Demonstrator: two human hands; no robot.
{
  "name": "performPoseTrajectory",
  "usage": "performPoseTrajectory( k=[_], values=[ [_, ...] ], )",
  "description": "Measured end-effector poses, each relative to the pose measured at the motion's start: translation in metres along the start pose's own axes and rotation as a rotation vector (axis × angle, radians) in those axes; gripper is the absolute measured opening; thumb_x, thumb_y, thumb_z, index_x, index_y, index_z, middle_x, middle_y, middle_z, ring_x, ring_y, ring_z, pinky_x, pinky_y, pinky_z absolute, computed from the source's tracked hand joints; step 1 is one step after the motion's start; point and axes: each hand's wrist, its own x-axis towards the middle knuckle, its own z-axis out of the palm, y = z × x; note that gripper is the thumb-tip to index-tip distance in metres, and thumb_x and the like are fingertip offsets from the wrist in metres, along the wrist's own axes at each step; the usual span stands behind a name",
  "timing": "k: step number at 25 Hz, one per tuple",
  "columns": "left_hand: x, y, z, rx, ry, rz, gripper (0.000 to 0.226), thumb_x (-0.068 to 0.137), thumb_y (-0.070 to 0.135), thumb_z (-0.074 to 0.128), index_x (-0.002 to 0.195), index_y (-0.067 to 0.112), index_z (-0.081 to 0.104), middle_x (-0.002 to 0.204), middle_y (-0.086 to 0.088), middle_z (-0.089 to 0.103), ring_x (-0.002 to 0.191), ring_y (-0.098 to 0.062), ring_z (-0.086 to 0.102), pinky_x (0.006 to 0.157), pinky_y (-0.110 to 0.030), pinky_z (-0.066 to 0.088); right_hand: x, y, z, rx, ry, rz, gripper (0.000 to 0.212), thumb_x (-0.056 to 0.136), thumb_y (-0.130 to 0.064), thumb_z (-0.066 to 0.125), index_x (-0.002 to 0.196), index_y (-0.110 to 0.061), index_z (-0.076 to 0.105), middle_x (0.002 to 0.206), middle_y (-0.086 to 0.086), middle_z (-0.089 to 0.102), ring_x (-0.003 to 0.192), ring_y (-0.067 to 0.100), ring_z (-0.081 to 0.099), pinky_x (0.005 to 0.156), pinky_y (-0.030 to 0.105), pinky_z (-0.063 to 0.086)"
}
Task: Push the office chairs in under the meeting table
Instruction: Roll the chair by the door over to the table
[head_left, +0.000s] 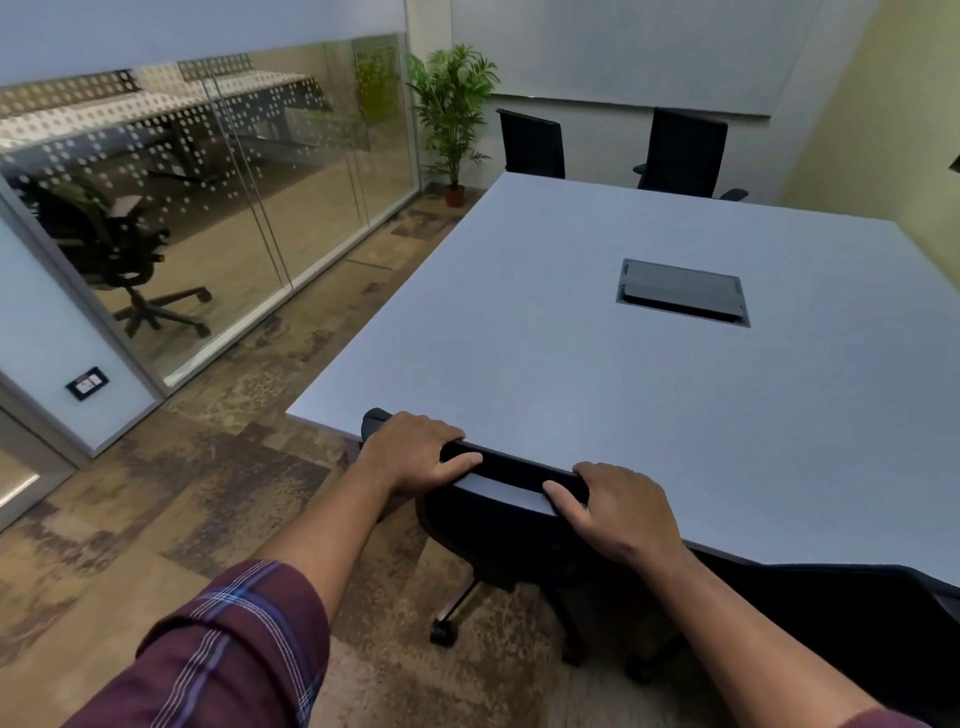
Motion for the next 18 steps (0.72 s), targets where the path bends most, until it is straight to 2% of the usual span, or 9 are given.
performPoseTrajectory(
  k=[3,5,10,13,16,18],
  values=[
    [0.003,-0.005,0.004,0.017,0.001,0.010,0.062,0.102,0.081,0.029,0.079,0.030,0.057,0.076,0.010,0.066,0.067,-0.015,0.057,0.071,-0.042,0.054,0.005,0.001,0.006,-0.009,0.000,0.012,0.069,0.097,-0.084,0.025,0.073,-0.026,0.055,0.066,-0.008,0.057,0.062,0.014,0.054,0.060,0.040,0.051],
    [0.003,-0.007,0.004,0.014,0.004,0.014,0.063,0.101,0.082,0.028,0.081,0.030,0.058,0.080,0.009,0.070,0.070,-0.016,0.058,0.073,-0.042,0.053,0.007,0.002,0.007,-0.026,-0.006,0.020,0.071,0.096,-0.085,0.022,0.079,-0.027,0.060,0.071,-0.008,0.061,0.067,0.015,0.058,0.063,0.040,0.054],
    [0.005,-0.008,0.003,0.007,-0.026,0.007,0.073,0.099,0.085,0.021,0.086,0.027,0.063,0.083,0.007,0.071,0.073,-0.019,0.060,0.076,-0.044,0.053,0.009,0.003,0.006,-0.036,-0.017,0.029,0.080,0.094,-0.087,0.018,0.106,-0.030,0.072,0.096,-0.009,0.074,0.089,0.018,0.067,0.075,0.041,0.057],
    [0.005,-0.008,0.004,0.017,-0.045,-0.001,0.077,0.098,0.086,0.020,0.091,0.025,0.068,0.087,0.005,0.073,0.077,-0.021,0.063,0.079,-0.045,0.055,0.009,0.002,0.005,-0.034,-0.053,0.025,0.091,0.091,-0.090,0.014,0.130,-0.030,0.069,0.119,-0.007,0.076,0.108,0.022,0.069,0.086,0.043,0.056],
    [0.004,-0.006,0.001,-0.025,-0.040,-0.010,0.080,0.099,0.085,0.027,0.116,0.022,0.074,0.112,0.001,0.079,0.100,-0.024,0.069,0.089,-0.044,0.053,0.012,-0.003,-0.001,-0.038,-0.127,0.014,0.107,0.085,-0.095,0.000,0.142,-0.027,0.060,0.134,-0.002,0.072,0.120,0.026,0.066,0.097,0.046,0.052],
    [0.004,-0.006,0.000,-0.047,-0.059,-0.020,0.083,0.100,0.084,0.033,0.138,0.019,0.068,0.138,-0.003,0.071,0.126,-0.026,0.063,0.104,-0.047,0.049,0.021,-0.016,-0.005,-0.011,-0.200,0.002,0.105,0.087,-0.092,0.003,0.153,-0.025,0.050,0.147,0.002,0.065,0.130,0.027,0.061,0.105,0.048,0.048]
  ],
)
